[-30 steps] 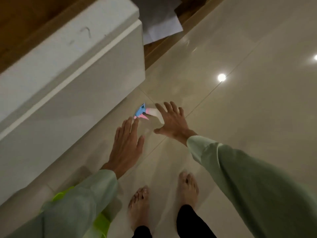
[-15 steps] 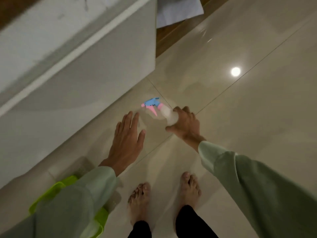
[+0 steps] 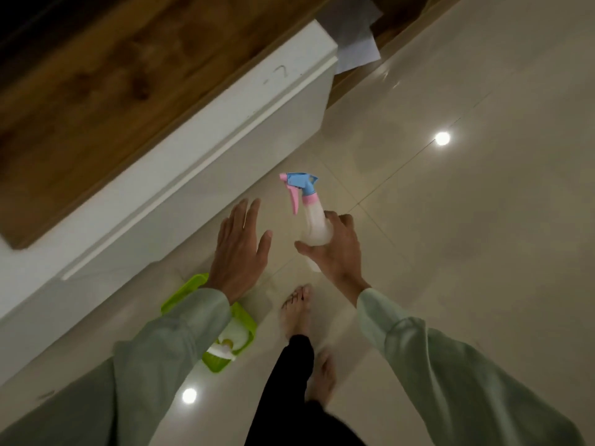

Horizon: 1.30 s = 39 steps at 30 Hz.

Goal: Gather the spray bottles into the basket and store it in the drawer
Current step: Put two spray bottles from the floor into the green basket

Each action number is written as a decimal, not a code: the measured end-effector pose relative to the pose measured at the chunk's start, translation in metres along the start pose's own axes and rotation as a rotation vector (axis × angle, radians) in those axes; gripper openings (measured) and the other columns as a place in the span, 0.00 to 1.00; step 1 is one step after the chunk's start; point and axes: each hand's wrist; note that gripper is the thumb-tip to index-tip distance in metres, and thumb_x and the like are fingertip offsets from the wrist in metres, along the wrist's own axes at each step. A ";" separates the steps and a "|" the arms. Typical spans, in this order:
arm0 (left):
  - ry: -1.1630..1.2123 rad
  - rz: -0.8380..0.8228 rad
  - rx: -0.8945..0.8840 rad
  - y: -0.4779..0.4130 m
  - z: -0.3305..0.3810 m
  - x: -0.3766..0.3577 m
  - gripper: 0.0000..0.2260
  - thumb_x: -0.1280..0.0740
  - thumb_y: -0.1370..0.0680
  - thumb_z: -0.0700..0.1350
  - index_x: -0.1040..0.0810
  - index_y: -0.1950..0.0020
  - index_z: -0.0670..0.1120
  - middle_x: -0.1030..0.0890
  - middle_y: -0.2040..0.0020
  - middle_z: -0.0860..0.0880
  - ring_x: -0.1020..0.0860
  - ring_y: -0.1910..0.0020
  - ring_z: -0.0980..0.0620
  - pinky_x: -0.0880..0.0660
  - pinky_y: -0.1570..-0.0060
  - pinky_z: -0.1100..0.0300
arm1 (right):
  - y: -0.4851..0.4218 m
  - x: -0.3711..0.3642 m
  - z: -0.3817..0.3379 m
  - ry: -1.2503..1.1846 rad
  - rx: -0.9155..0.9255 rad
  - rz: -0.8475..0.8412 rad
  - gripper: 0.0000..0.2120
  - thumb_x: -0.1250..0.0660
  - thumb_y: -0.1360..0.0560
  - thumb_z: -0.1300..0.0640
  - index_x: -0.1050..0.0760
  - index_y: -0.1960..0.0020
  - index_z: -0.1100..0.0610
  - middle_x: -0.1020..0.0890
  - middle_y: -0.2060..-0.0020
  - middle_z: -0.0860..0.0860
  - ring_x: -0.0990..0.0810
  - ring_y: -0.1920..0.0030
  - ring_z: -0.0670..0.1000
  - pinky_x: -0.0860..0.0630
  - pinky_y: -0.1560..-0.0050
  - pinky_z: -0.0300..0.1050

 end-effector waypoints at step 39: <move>-0.027 -0.174 -0.030 0.179 -0.415 0.000 0.27 0.44 0.17 0.51 0.48 0.19 0.48 0.45 0.18 0.44 0.46 0.19 0.47 0.47 0.21 0.49 | 0.190 -0.446 -0.075 -0.536 -0.127 0.344 0.23 0.28 0.22 0.56 0.28 0.31 0.64 0.22 0.36 0.61 0.25 0.35 0.62 0.30 0.35 0.63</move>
Point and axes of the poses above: each hand's wrist, its own y-axis away from the middle knuckle, its own x-axis out of the back of the hand, z = x × y
